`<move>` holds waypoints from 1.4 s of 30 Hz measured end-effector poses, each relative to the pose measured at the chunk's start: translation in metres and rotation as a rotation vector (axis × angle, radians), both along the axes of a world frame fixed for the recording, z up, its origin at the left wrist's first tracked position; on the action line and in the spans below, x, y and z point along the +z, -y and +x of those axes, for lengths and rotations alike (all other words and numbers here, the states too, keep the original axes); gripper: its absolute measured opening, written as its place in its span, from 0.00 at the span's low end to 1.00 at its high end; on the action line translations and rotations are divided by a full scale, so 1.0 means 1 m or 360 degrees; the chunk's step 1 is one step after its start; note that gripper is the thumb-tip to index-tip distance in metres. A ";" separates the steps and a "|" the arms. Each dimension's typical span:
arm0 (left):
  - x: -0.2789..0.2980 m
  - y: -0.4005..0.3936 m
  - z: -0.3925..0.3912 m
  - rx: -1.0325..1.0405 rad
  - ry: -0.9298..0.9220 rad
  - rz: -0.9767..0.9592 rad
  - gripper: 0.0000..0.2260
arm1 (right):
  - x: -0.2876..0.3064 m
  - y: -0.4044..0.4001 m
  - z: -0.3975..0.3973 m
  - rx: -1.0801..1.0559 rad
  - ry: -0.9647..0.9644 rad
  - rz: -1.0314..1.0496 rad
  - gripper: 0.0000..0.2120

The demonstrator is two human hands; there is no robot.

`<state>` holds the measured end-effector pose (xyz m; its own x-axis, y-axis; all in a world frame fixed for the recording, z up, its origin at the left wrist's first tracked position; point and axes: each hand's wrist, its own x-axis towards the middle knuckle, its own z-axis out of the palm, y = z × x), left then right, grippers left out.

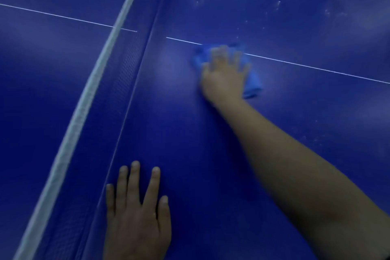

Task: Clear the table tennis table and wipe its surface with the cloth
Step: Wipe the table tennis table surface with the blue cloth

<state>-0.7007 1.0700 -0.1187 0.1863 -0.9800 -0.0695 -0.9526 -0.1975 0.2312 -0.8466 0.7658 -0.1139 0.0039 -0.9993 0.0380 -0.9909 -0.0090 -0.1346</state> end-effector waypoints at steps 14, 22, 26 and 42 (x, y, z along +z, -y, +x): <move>0.004 0.002 -0.001 0.0016 -0.0008 0.0015 0.27 | 0.010 0.008 -0.149 -0.0694 0.0111 0.0121 0.28; 0.009 0.002 -0.005 0.0051 -0.0062 0.0014 0.27 | 0.004 -0.020 -0.116 0.0439 -0.0184 0.0113 0.27; 0.010 0.002 -0.006 0.0058 -0.0082 0.0043 0.27 | 0.015 0.009 -0.227 -0.0833 0.0016 0.0156 0.28; 0.008 0.002 -0.007 0.0081 -0.0081 0.0042 0.28 | 0.016 0.007 -0.242 -0.0340 -0.0041 0.0254 0.28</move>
